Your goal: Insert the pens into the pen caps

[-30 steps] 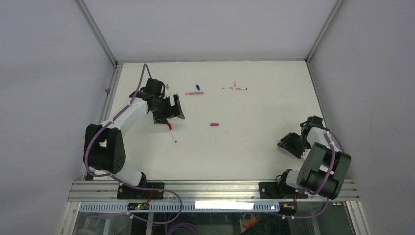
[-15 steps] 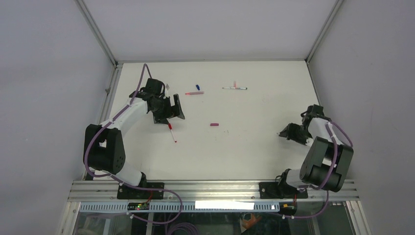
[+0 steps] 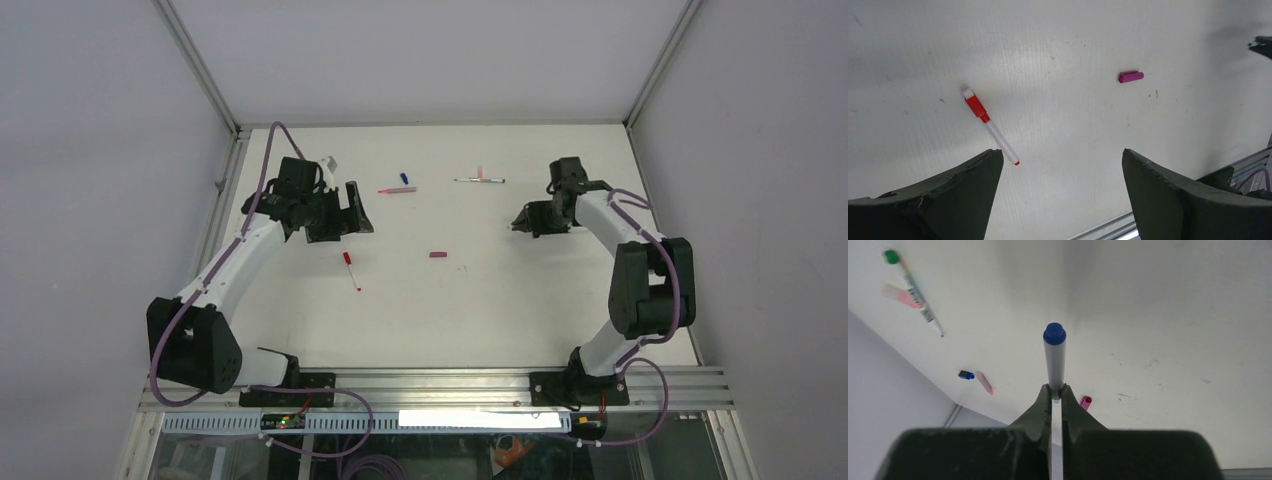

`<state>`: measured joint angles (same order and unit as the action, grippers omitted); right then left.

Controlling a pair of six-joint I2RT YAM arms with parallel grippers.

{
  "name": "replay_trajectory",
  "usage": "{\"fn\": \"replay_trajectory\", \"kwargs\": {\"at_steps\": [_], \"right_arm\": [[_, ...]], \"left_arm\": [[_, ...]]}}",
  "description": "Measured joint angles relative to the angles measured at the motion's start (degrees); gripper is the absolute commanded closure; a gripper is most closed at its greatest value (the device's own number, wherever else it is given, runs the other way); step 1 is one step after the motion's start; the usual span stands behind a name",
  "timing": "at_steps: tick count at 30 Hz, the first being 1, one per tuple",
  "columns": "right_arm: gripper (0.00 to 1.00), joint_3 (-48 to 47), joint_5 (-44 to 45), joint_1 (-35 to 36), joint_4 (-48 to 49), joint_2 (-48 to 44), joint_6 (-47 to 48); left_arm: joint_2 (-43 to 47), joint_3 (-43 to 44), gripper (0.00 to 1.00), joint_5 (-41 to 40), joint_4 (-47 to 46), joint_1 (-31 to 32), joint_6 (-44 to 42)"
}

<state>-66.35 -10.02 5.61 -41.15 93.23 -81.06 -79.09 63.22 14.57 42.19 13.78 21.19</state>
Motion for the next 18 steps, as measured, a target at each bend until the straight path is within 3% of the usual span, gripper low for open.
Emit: {"fn": "replay_trajectory", "kwargs": {"at_steps": [4, 7, 11, 18], "right_arm": [[1.00, 5.4, 0.6, 6.9, 2.5, 0.2, -15.2], [1.00, 3.8, 0.1, 11.6, 2.3, 2.7, -22.5], [1.00, -2.1, -0.5, 13.0, 3.6, 9.7, -29.0], [1.00, -3.5, -0.3, 14.2, 7.0, 15.6, -35.2]], "left_arm": [[4.5, -0.7, 0.08, 0.3, 0.1, 0.0, -0.2], [7.1, -1.4, 0.08, 0.6, 0.3, 0.0, -0.3], [9.4, -2.1, 0.08, 1.2, 0.5, 0.0, -1.0], [10.3, -2.1, 0.08, 2.9, 1.7, 0.0, -3.0]]}}
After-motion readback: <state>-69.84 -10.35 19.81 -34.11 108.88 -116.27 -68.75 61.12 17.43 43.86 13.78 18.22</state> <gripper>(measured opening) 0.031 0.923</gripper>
